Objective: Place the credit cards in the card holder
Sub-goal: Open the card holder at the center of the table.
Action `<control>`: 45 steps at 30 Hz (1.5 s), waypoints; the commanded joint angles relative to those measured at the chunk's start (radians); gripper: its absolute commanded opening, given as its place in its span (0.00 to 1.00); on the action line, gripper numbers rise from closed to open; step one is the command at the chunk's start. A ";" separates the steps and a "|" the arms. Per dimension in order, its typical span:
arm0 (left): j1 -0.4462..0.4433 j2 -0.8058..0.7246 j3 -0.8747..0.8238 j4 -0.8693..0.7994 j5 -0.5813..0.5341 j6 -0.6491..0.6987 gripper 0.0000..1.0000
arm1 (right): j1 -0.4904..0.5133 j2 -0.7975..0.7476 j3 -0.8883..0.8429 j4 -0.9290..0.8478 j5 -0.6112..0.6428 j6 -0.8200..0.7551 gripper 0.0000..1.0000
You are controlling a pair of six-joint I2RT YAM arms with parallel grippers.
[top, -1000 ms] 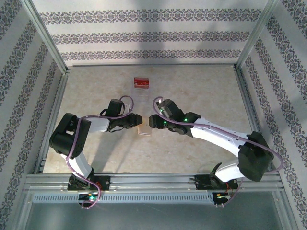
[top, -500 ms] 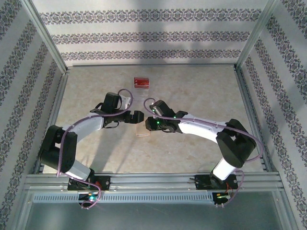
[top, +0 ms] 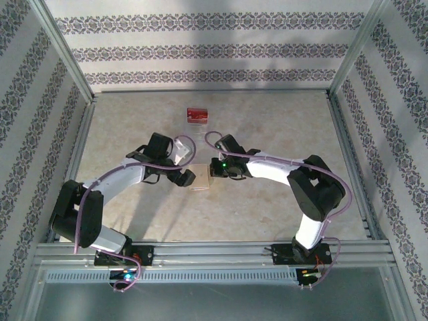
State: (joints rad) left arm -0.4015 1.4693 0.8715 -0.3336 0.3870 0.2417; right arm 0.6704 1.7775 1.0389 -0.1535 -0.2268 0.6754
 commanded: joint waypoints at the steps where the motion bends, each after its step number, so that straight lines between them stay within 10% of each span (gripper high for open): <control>1: -0.072 0.017 0.031 -0.072 -0.062 0.152 1.00 | -0.020 0.008 -0.037 0.039 -0.018 -0.001 0.07; 17: -0.246 0.153 0.030 -0.014 -0.274 0.205 0.92 | -0.062 0.031 -0.163 0.155 -0.049 0.025 0.06; 40: -0.221 0.104 -0.003 0.024 -0.306 0.132 0.00 | -0.065 -0.010 -0.211 0.154 -0.029 0.018 0.06; 45: -0.198 0.087 -0.012 0.028 -0.255 0.101 0.00 | -0.059 -0.035 -0.199 0.155 -0.046 0.029 0.07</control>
State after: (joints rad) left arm -0.6170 1.5856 0.8761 -0.3248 0.0940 0.3740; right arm 0.6109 1.7695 0.8532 0.0437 -0.2783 0.6865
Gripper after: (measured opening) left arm 0.052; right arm 0.071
